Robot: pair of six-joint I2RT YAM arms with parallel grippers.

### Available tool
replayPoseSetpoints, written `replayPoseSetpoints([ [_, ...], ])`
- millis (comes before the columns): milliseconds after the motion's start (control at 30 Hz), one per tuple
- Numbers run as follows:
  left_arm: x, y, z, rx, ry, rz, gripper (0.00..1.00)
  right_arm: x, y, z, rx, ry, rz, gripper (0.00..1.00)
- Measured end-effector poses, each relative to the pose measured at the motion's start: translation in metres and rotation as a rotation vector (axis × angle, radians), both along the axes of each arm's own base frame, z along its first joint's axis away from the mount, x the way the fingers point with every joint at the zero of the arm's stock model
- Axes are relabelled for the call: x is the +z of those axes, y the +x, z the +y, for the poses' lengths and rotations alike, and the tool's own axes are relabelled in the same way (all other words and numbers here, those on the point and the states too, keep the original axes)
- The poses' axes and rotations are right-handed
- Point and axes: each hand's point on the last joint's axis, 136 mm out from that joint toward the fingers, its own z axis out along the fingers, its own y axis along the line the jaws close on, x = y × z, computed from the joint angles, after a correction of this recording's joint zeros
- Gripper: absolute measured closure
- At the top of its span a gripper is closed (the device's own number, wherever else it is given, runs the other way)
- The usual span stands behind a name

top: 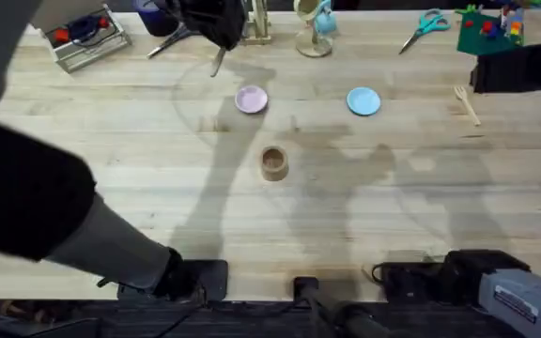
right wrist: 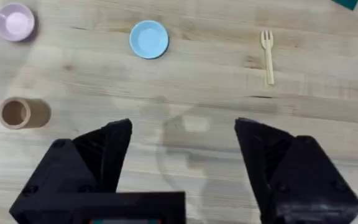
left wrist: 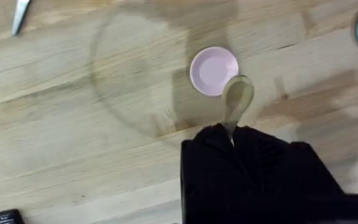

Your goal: Pick up a utensil and set it on the pink plate, then put the other utensil in the container.

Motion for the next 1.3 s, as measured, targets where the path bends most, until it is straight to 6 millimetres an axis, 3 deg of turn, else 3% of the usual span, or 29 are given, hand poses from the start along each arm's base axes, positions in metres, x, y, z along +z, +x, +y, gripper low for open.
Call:
replayPoseSetpoints([
  [733, -0.102, 0.033, -0.014, -0.011, 0.023, 0.193, 0.959, 0.000, 0.000, 0.000, 0.000, 0.000, 0.000, 0.005],
  [1000, -0.121, 0.040, -0.028, -0.037, 0.021, 0.188, 0.959, 0.000, 0.000, 0.000, 0.000, 0.000, 0.000, 0.005],
  [1300, -0.153, 0.029, -0.033, -0.044, 0.018, 0.222, 0.959, 0.000, 0.000, 0.000, 0.000, 0.000, 0.000, 0.005],
])
